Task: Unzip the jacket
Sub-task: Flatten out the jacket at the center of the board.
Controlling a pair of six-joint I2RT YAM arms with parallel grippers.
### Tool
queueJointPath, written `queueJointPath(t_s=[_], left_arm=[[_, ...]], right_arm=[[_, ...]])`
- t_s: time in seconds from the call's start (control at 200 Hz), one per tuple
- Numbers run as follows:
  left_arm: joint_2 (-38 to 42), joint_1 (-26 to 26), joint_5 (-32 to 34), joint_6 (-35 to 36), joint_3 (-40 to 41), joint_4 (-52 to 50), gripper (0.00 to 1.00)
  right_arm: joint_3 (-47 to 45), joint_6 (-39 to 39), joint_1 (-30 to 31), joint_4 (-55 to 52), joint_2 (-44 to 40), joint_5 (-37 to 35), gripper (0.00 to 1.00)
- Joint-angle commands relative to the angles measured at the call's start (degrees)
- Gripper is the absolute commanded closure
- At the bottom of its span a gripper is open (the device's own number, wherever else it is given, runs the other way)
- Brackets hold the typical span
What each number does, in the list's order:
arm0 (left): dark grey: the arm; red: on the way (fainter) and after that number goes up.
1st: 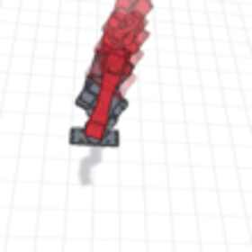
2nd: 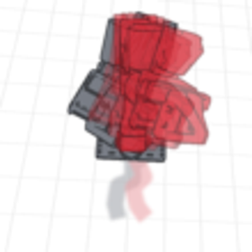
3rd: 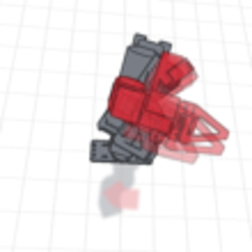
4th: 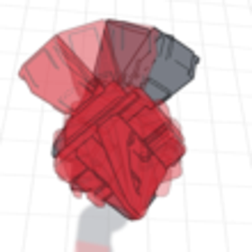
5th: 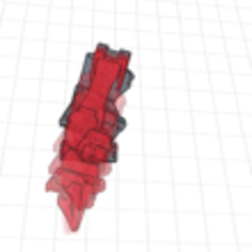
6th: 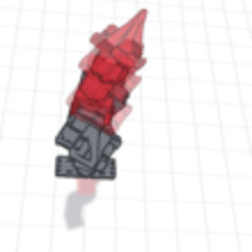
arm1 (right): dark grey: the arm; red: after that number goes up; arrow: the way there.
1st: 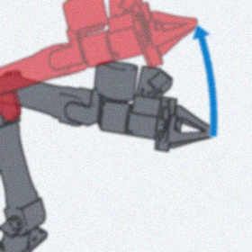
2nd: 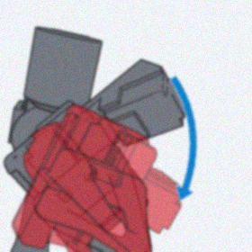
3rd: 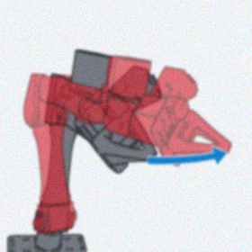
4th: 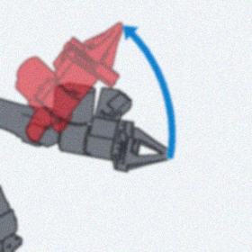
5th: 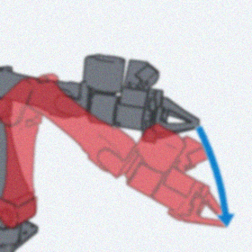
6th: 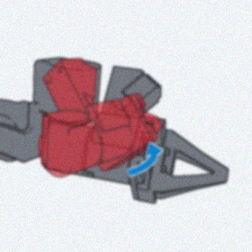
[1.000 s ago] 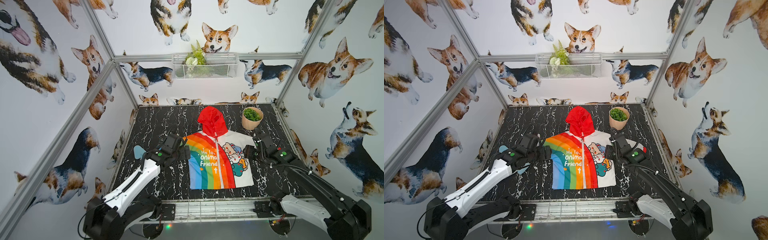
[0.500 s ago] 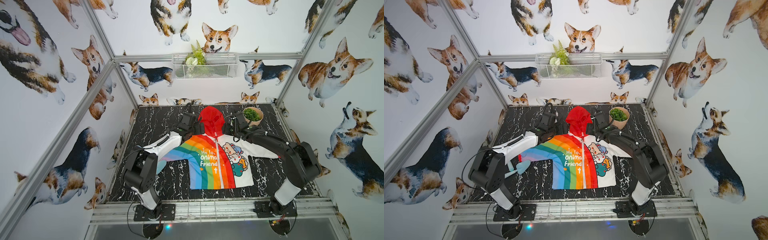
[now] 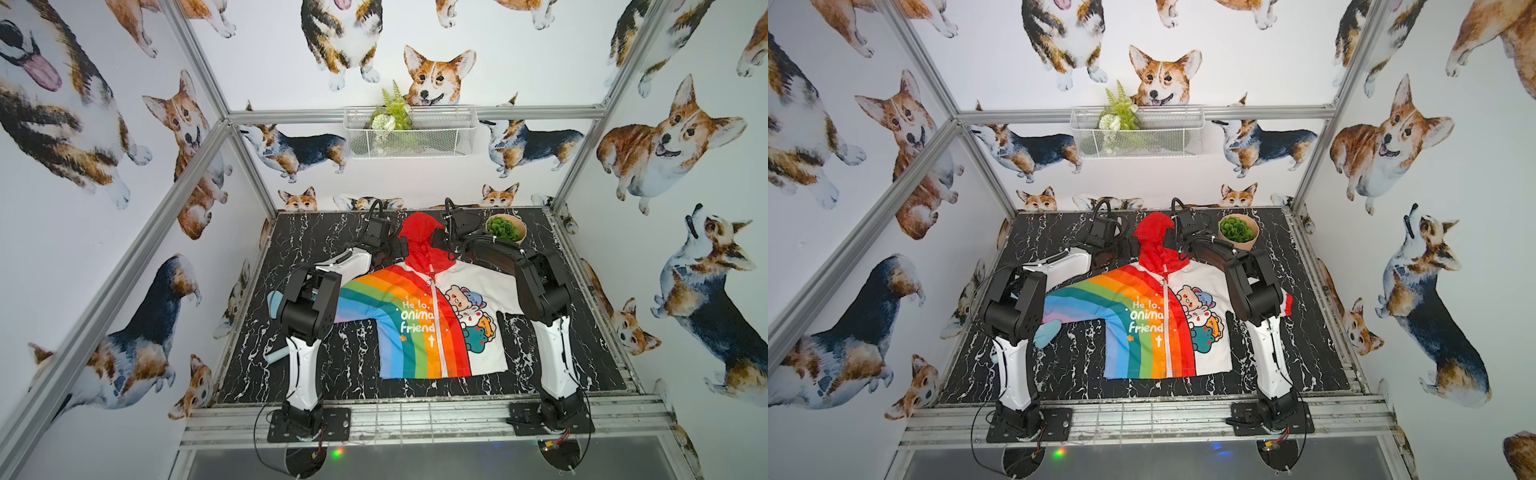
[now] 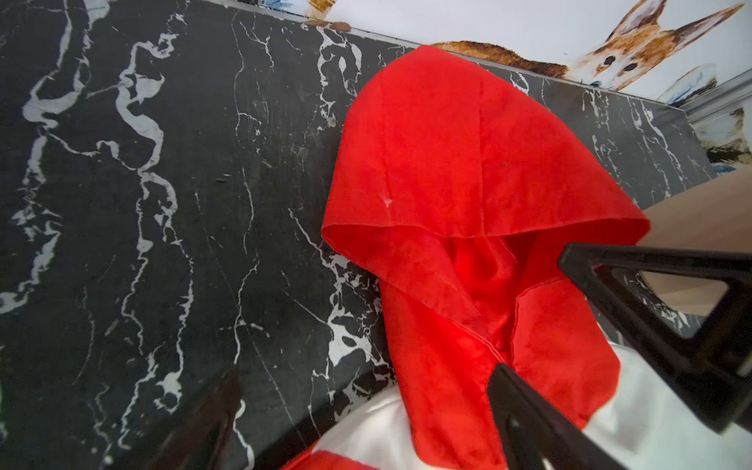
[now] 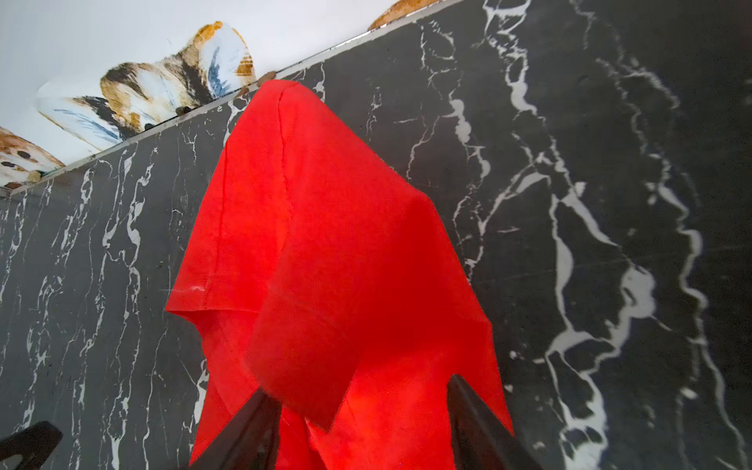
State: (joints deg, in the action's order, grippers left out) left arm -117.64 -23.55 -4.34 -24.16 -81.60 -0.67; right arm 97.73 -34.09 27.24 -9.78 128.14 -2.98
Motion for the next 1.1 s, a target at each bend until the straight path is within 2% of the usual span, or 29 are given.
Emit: queueJointPath(t_s=[0.0,0.055,0.08,0.185,0.28,0.586,0.771,0.996,1.096], left_arm=[[-1.4,0.2,-1.8,1.1,-1.4,1.5,0.03],[-2.0,0.3,-2.1,1.3,-2.0,1.3,0.03],[-2.3,0.3,-2.2,1.4,-2.3,1.2,0.03],[-4.1,0.4,-3.0,1.9,-4.0,0.4,0.03],[-5.7,0.4,-4.4,2.5,-5.8,0.1,0.03],[-9.8,-0.4,-8.8,4.9,-11.1,-1.0,0.00],[-13.0,-1.6,-5.5,6.6,-15.8,-5.6,0.00],[-17.4,-1.8,0.6,6.2,-22.3,-12.6,0.00],[-18.9,-1.9,1.2,6.4,-24.0,-14.1,0.00]], right_arm=[[3.1,-0.8,-0.6,-2.6,2.4,0.2,0.36],[4.6,-0.7,-0.8,-3.7,3.5,-0.3,0.36],[5.1,-0.7,-0.8,-4.4,3.7,-1.0,0.41],[7.2,-0.1,-1.0,-7.1,4.5,-5.1,0.50],[10.1,1.7,-1.2,-10.0,5.4,-7.9,0.52],[15.6,1.4,-4.8,-12.6,6.4,-2.3,0.52],[17.2,0.1,-5.8,-12.9,7.6,1.5,0.52],[17.2,-0.2,-6.3,-13.1,7.8,1.9,0.53],[17.1,-0.3,-6.3,-13.2,7.6,2.0,0.53]])
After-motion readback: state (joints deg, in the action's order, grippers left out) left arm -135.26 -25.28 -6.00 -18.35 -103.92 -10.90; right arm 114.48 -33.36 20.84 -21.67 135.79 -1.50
